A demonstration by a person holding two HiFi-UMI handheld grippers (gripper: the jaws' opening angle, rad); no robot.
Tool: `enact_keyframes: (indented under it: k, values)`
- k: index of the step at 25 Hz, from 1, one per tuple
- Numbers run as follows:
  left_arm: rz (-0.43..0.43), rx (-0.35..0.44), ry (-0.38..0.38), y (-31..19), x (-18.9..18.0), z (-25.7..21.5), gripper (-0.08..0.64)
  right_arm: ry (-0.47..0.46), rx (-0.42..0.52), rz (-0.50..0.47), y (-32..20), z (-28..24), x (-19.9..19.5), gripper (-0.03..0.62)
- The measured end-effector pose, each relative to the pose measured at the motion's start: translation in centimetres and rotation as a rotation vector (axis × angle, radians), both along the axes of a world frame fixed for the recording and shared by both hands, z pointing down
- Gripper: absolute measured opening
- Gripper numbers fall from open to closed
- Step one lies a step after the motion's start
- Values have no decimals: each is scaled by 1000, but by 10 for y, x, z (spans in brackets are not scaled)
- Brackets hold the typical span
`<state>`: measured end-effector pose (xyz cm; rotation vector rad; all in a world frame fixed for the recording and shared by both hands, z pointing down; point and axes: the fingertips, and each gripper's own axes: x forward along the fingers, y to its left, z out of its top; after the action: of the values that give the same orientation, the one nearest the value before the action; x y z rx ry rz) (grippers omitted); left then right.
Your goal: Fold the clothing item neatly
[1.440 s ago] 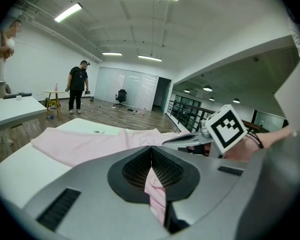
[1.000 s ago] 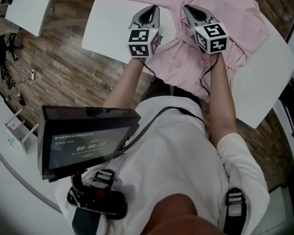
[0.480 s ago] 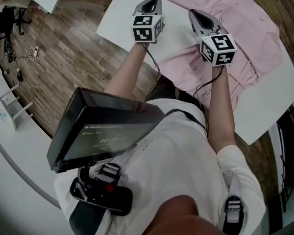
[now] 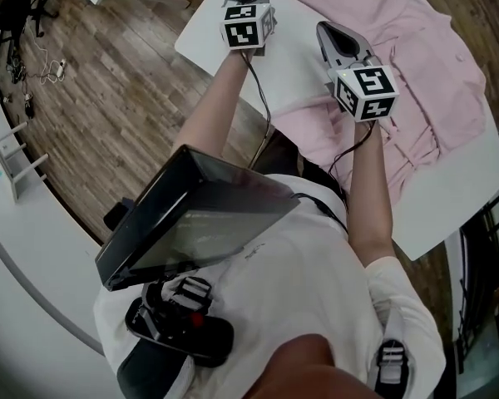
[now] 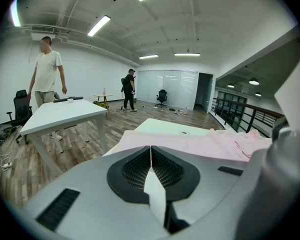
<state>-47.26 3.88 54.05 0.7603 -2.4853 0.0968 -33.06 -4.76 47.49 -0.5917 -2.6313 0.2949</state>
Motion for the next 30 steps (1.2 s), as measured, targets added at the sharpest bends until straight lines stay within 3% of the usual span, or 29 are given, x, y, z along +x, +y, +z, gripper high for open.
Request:
enact_keyframes:
  k: [5,11,26,30]
  values:
    - [-45,0,25,17,-28,12,6,5,6,-34,14,2,-7,3]
    - [-112,-31,58,36,-48,30,98,11,-1,-41,20,7,-11,3]
    - [-185,-59,155,43,-75,56,103,23,6,-33,16,12,-10,3]
    - [-184,-123,182,41,-75,63,101,24,6,-27,13,12,-9,3]
